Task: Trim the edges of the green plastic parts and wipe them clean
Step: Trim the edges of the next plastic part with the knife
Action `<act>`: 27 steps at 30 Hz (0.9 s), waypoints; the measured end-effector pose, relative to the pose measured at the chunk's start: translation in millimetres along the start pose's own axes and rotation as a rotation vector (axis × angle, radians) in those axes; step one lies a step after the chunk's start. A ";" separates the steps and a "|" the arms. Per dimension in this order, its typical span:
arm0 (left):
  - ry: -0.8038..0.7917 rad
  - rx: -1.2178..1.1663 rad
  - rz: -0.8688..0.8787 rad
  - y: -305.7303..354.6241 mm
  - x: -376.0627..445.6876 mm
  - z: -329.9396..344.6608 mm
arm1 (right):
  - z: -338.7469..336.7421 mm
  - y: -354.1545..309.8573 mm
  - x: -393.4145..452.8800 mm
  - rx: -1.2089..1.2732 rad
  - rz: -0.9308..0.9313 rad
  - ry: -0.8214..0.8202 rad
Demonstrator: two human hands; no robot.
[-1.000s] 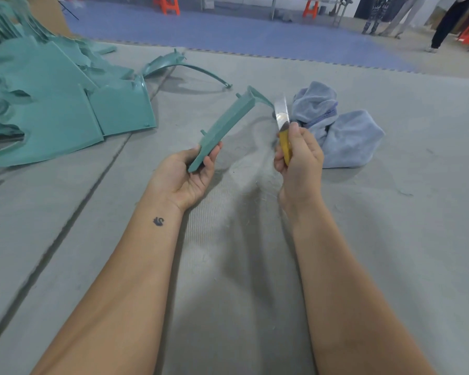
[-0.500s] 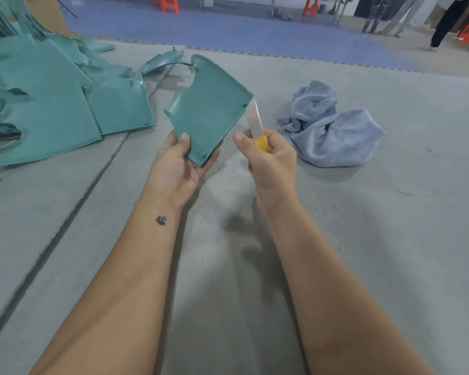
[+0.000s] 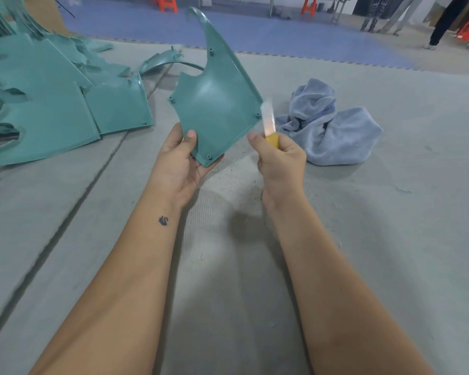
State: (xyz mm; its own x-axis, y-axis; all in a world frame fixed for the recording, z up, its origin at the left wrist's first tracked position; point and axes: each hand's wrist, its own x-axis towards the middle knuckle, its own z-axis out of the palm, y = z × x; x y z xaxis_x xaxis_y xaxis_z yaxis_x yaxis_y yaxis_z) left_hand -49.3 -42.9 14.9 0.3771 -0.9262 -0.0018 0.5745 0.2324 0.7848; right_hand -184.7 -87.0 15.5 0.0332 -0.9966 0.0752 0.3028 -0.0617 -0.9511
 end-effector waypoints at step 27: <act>0.260 0.300 0.058 -10.6 11.0 -10.5 | -18.2 1.8 15.5 -0.256 -0.001 0.027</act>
State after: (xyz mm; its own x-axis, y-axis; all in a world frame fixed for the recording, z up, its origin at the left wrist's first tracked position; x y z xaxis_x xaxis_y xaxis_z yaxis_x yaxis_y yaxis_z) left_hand -43.6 -52.4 0.0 0.5962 -0.7990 -0.0788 0.3241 0.1497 0.9341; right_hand -200.9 -103.6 9.5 0.0060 -0.9974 0.0715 0.0515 -0.0711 -0.9961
